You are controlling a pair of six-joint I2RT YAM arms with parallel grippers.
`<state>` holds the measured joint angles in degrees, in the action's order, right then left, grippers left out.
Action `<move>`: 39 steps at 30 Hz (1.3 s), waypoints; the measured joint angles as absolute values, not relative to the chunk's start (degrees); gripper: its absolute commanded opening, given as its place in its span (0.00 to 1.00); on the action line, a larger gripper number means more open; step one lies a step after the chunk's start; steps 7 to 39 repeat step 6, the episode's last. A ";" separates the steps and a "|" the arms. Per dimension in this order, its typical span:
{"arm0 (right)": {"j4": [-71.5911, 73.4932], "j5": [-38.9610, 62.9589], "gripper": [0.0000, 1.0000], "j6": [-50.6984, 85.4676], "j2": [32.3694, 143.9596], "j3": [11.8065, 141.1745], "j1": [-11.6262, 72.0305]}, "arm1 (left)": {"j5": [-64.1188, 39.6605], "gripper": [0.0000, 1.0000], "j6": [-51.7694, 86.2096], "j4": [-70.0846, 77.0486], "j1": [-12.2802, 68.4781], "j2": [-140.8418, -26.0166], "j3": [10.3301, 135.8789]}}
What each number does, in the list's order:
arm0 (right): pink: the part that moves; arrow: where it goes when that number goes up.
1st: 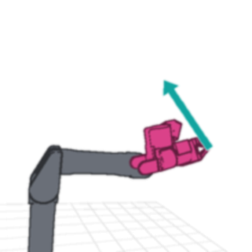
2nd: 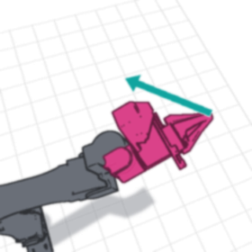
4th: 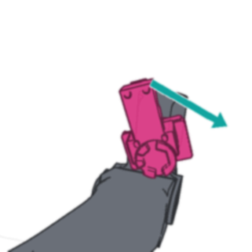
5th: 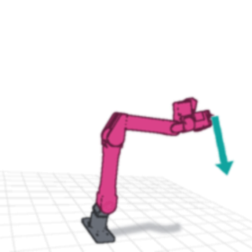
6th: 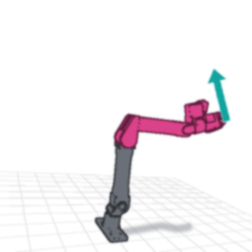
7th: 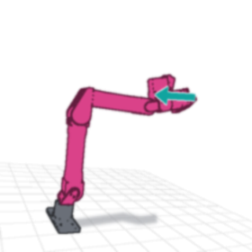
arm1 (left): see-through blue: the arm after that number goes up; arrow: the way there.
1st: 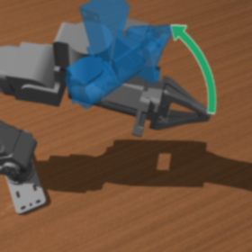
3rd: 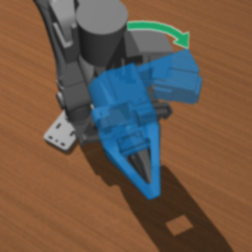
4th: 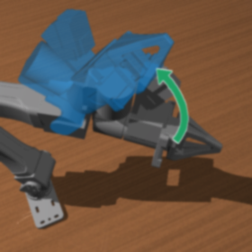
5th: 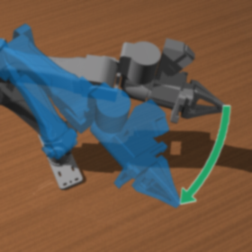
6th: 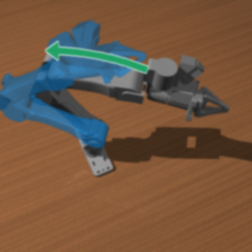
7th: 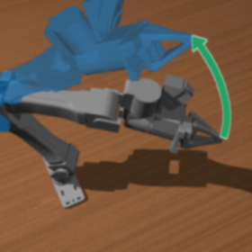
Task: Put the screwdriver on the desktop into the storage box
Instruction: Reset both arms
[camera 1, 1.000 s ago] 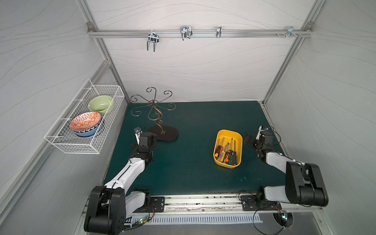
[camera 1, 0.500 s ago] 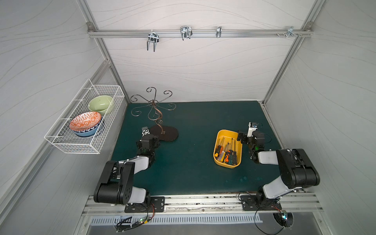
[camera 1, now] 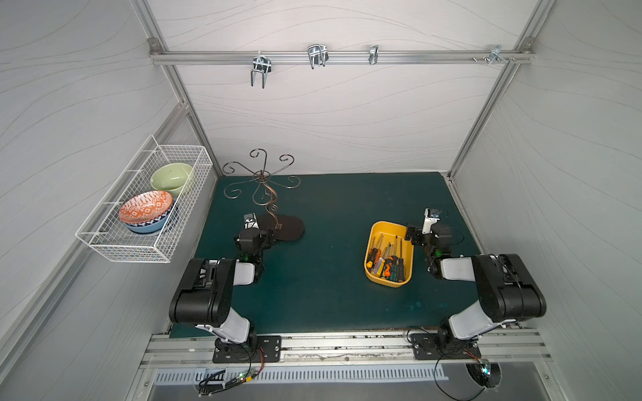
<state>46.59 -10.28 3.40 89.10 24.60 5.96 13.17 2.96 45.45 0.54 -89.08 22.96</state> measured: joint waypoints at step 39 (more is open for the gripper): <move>46.59 -10.28 0.99 3.40 89.10 24.60 5.96 | 11.68 1.00 3.01 45.30 0.03 -89.14 23.07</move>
